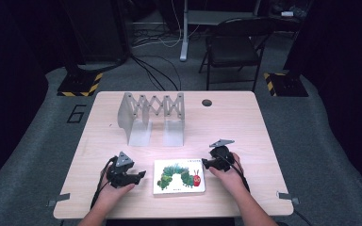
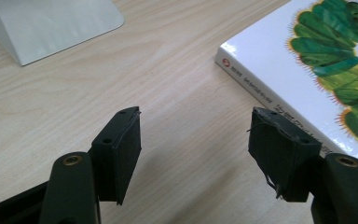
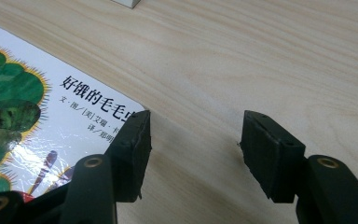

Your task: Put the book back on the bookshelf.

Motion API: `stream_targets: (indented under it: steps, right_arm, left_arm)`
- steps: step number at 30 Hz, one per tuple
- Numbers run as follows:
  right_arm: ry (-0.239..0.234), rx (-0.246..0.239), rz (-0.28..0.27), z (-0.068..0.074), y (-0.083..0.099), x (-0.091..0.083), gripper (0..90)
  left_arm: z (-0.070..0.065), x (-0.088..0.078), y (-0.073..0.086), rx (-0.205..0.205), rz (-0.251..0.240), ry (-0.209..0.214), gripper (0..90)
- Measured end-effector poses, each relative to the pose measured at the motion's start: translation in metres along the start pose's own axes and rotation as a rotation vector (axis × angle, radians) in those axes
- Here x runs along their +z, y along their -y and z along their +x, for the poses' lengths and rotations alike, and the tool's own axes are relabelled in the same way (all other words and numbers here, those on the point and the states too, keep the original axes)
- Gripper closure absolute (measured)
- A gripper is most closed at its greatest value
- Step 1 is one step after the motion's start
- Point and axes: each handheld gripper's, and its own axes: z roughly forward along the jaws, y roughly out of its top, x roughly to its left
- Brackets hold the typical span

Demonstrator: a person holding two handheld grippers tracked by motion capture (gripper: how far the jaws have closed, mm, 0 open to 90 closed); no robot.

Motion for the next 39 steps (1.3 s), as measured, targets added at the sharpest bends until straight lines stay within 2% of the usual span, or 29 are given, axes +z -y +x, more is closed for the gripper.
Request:
stream_targets:
  steps: [1,3,4,12,17,23,28,39]
  right_arm:
    - [0.002,-0.006,-0.001,-0.001,0.000,0.000,42.6]
    - [-0.002,-0.002,-0.004,-0.001,0.000,-0.001,42.6]
    - [-0.003,-0.002,-0.004,0.000,0.000,-0.001,42.7]
    - [-0.019,-0.004,-0.009,0.001,-0.001,-0.003,42.6]
    - [-0.023,0.001,-0.010,0.001,-0.001,-0.003,42.6]
    - [-0.034,0.004,-0.014,0.003,-0.002,-0.003,42.4]
    - [-0.040,-0.005,-0.018,0.004,-0.004,-0.004,42.3]
    - [-0.050,-0.005,-0.022,0.007,-0.005,-0.005,42.2]
  left_arm:
    - [-0.003,0.000,0.000,0.002,-0.016,-0.001,34.2]
    - [-0.005,-0.001,-0.001,0.005,-0.004,0.016,34.2]
    - [-0.007,0.000,0.000,-0.002,-0.018,0.011,34.2]
    - [-0.016,-0.001,-0.001,0.010,-0.023,0.022,32.8]
    - [-0.022,-0.002,-0.001,-0.013,-0.030,0.018,30.8]
    - [-0.034,-0.004,0.002,-0.020,-0.026,0.041,30.1]
    - [-0.049,-0.005,0.002,0.028,-0.011,0.082,30.1]
    - [-0.066,0.000,0.004,0.067,-0.002,0.128,30.0]
